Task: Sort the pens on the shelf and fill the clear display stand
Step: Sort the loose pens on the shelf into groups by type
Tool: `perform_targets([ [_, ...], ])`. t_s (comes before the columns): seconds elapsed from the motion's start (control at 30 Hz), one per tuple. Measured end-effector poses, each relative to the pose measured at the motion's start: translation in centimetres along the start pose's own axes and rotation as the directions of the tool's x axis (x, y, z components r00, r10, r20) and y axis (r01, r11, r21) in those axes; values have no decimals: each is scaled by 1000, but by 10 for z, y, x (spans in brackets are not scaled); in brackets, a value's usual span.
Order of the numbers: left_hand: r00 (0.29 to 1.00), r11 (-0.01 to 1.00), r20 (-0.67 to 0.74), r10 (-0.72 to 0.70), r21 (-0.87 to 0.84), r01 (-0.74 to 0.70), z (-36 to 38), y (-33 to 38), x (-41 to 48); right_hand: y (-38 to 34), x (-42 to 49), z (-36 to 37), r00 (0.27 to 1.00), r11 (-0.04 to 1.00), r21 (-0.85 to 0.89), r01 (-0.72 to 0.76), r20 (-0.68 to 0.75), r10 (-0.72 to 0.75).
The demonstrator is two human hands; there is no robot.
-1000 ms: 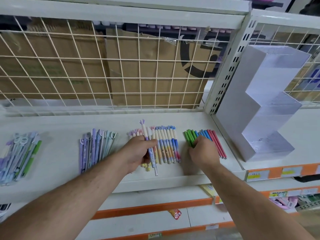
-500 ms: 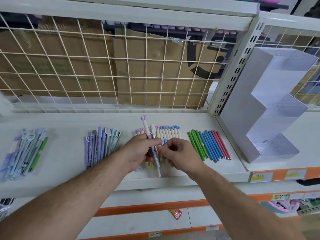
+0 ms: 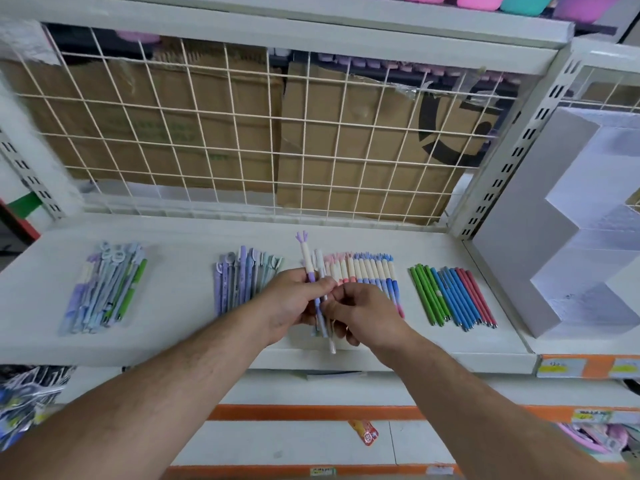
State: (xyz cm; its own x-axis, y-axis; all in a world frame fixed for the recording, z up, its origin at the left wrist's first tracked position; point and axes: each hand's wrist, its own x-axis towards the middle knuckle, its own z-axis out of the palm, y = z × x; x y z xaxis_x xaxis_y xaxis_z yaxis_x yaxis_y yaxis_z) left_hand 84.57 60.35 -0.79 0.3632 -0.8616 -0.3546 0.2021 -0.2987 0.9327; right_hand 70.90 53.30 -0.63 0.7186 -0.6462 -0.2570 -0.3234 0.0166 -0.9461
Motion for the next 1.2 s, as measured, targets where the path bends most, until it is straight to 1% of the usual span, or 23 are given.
perform_targets([
  [0.1, 999, 1000, -41, -23, 10, 23, -24, -1, -5, -5, 5, 22, 1000, 1000, -2, -14, -26, 14],
  [0.23, 985, 997, -154, -77, 18, 81, -62, -7, -12, -15, 14, 55, 996, 1000, -16, -24, -87, 23],
  [0.33, 972, 994, -223, -76, 59, 92, -91, -9, -22, -19, 23, 80, 993, 998, -48, -29, -117, 23],
  [0.4, 965, 993, -247, -82, 57, 99, -109, -9, -28, -20, 30, 97, 992, 995, -86, -49, -123, 39],
  [0.53, 959, 989, -250, -130, 35, 143, -143, -6, -40, -20, 44, 129, 987, 968, -232, -91, -151, 56],
  [0.7, 959, 977, -227, -171, 83, 194, -176, -14, -45, -23, 64, 158, 969, 915, -391, -96, -246, -3],
  [0.83, 969, 980, -178, -174, 70, 189, -189, -19, -41, -28, 69, 169, 947, 904, -412, -112, -320, -29],
  [0.97, 977, 984, -136, -162, 50, 170, -190, -20, -34, -28, 62, 172, 900, 923, -376, -83, -425, -93],
  [1.03, 983, 988, -129, -133, 60, 142, -186, -20, -30, -30, 51, 172, 911, 946, -322, -44, -401, -94],
  [1.13, 993, 994, -100, -58, 89, 67, -173, -19, -23, -32, 34, 169, 963, 973, -229, 11, -260, -72],
  [1.2, 996, 994, -86, -19, 106, 28, -162, -16, -19, -31, 28, 163, 975, 975, -219, 20, -212, -68],
])
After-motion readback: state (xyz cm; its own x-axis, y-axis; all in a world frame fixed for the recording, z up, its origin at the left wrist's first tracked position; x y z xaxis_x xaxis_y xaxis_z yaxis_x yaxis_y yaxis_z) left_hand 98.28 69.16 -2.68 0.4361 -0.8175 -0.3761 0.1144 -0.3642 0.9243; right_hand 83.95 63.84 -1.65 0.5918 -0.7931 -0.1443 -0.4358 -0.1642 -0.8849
